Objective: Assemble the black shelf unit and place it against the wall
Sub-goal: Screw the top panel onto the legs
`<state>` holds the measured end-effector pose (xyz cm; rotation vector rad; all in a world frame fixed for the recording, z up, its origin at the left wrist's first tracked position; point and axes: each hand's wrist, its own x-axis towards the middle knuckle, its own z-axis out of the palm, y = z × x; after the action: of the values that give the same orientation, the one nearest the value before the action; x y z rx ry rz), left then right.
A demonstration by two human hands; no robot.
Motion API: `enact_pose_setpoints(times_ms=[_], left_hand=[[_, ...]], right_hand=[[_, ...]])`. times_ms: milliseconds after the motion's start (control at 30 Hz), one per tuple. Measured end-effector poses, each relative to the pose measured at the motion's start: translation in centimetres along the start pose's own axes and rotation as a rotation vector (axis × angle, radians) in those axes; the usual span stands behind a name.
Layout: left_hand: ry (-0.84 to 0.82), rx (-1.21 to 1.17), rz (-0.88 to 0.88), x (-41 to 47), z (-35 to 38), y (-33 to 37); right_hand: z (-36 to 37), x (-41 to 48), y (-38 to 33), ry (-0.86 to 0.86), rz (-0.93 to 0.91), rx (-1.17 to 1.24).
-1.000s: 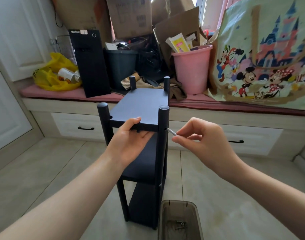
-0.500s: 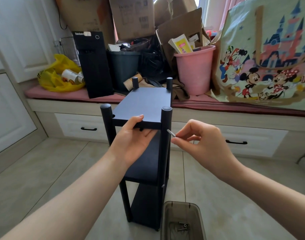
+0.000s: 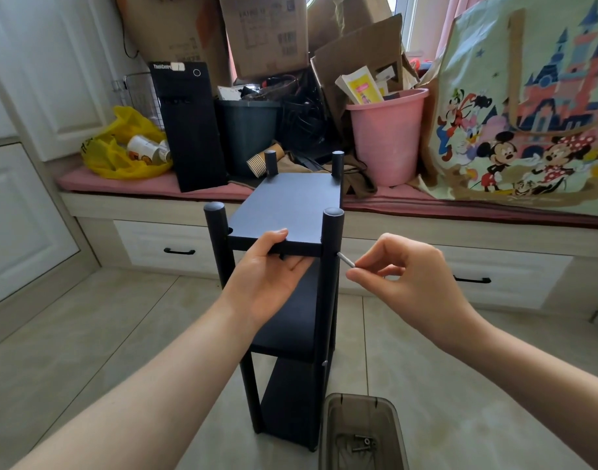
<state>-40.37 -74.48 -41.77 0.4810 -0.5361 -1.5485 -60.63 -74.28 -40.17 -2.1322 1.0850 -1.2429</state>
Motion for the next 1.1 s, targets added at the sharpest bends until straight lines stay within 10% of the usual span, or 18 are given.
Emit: enact_pose_setpoints(times_ms=[1100], left_hand=[[-0.01, 0.112, -0.035, 0.1, -0.8, -0.4]], right_hand=[[1.8, 1.3, 0.4, 0.052, 0.003, 0.036]])
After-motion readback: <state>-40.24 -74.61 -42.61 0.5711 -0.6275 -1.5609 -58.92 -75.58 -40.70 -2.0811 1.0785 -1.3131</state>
